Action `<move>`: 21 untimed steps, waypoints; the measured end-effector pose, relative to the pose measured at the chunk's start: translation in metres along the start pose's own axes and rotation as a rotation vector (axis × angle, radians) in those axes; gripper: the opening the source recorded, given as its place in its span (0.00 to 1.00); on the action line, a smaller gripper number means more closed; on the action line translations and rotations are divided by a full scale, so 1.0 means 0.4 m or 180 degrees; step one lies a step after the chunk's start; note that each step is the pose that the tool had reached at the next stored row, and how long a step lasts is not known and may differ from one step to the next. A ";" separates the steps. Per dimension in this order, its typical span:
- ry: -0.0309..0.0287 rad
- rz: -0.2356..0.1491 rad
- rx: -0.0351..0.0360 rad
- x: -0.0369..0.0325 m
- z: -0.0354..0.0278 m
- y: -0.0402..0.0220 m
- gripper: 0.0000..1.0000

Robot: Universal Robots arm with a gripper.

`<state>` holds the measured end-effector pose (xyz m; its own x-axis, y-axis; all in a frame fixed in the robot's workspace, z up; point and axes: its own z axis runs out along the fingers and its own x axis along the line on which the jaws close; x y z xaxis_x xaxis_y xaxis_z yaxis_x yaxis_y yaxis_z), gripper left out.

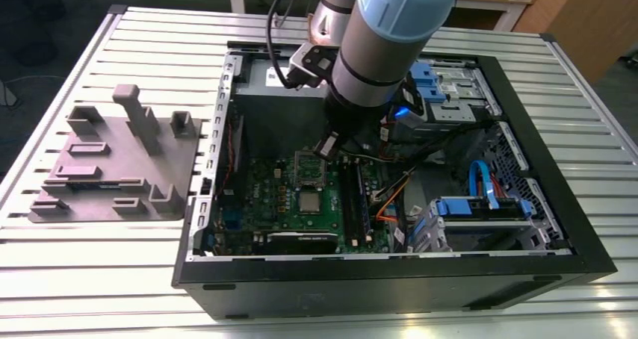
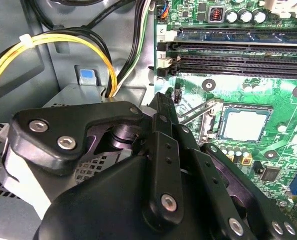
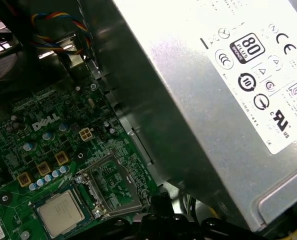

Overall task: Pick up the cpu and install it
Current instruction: 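Close the cpu cover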

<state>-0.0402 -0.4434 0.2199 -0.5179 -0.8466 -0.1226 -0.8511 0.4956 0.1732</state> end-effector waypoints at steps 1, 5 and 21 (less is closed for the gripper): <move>0.0000 0.0000 0.0000 0.000 -0.001 0.000 0.10; 0.0001 -0.0002 0.0000 0.000 -0.007 0.002 0.10; 0.0004 -0.0023 -0.0003 0.001 -0.028 0.013 0.10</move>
<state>-0.0437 -0.4435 0.2318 -0.5115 -0.8505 -0.1226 -0.8548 0.4892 0.1732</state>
